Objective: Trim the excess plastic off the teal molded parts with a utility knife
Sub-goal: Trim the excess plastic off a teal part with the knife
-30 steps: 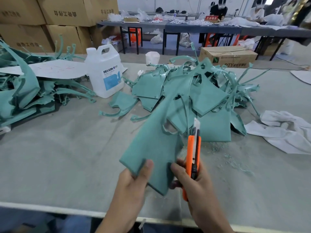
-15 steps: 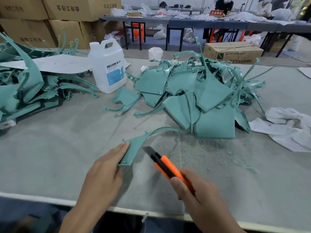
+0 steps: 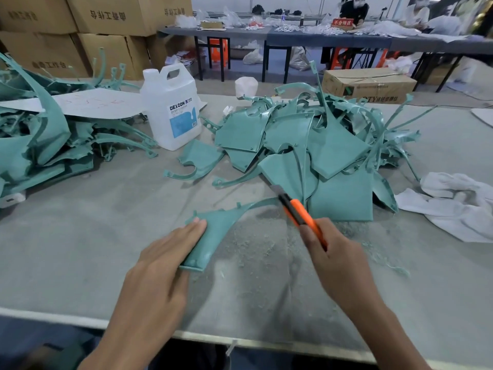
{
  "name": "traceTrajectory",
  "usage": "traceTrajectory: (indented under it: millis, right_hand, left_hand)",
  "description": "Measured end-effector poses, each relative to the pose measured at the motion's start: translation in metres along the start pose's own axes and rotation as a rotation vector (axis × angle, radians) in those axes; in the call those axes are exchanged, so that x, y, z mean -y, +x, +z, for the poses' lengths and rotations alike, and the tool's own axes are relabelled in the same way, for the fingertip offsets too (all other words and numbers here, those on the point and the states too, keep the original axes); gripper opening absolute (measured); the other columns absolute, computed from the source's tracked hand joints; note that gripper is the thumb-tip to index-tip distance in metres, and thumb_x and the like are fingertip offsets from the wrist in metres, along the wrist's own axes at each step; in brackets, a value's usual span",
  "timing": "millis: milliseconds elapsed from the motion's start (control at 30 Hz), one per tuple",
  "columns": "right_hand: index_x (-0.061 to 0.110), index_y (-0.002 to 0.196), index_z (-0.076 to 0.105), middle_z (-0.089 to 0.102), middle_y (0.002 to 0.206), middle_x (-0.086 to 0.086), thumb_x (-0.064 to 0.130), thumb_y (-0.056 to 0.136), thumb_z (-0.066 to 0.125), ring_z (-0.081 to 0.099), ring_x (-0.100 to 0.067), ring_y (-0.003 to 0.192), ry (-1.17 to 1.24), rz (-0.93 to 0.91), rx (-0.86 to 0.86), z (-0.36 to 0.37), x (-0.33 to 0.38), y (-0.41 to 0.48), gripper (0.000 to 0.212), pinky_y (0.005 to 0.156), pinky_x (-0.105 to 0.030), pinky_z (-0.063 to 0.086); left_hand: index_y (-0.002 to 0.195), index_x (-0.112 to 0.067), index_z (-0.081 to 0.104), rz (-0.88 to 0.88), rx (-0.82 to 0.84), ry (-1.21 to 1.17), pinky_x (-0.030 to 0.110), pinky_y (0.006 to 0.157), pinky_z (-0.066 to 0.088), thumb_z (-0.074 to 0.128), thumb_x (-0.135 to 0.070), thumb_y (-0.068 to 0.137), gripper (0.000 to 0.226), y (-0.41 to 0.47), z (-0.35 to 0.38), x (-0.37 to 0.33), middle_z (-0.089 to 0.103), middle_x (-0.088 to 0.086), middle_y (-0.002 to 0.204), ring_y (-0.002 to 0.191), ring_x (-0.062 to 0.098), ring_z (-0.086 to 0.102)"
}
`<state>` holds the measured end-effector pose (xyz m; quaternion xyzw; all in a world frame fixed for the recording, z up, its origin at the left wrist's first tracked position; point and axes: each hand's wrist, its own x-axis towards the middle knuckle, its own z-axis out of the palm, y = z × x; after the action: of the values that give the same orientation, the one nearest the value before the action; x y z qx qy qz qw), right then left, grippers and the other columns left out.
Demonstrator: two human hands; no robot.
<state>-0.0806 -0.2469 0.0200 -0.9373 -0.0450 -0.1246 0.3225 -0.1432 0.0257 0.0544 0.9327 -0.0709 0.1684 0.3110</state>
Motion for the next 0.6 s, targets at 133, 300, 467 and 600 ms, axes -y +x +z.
traceTrajectory:
  millis: [133, 300, 467, 600]
  right_hand:
    - [0.026, 0.083, 0.048, 0.058, 0.067, 0.001, 0.053, 0.100, 0.041, 0.060, -0.031, 0.070, -0.149, 0.226, 0.062, 0.004, -0.040, 0.020, 0.032, 0.059, -0.038, 0.042]
    - [0.026, 0.085, 0.055, 0.061, 0.064, -0.002, 0.054, 0.099, 0.044, 0.061, -0.028, 0.060, 0.176, 0.255, -0.151, 0.001, -0.024, 0.011, 0.033, 0.062, -0.049, 0.054]
    - [0.037, 0.096, 0.057, 0.061, 0.067, 0.004, 0.073, 0.092, 0.042, 0.057, -0.013, 0.050, 0.431, -0.152, 0.012, 0.002, 0.038, -0.025, 0.039, 0.045, -0.034, 0.048]
    - [0.035, 0.093, 0.056, 0.059, 0.064, 0.004, 0.065, 0.095, 0.043, 0.054, -0.011, 0.050, 0.404, -0.155, 0.094, 0.007, 0.036, -0.016, 0.034, 0.048, -0.034, 0.047]
  left_hand:
    - [0.140, -0.026, 0.056, 0.015, -0.099, -0.077, 0.018, 0.114, 0.029, 0.053, 0.008, 0.081, 0.068, 0.001, -0.013, 0.002, 0.054, -0.017, 0.142, 0.136, -0.007, 0.041]
    - [0.139, -0.024, 0.057, -0.017, -0.120, -0.069, 0.007, 0.112, 0.022, 0.054, 0.018, 0.079, 0.073, 0.009, -0.009, 0.000, 0.051, -0.021, 0.140, 0.134, -0.004, 0.042]
    - [0.139, -0.022, 0.056, -0.012, -0.090, -0.046, 0.007, 0.112, 0.022, 0.059, 0.025, 0.075, 0.080, 0.014, 0.007, -0.005, 0.047, -0.024, 0.140, 0.132, -0.002, 0.042]
    - [0.138, -0.045, 0.054, -0.040, -0.140, -0.156, 0.015, 0.111, 0.032, 0.059, 0.016, 0.084, 0.082, 0.014, 0.008, 0.000, 0.049, -0.039, 0.137, 0.132, -0.012, 0.043]
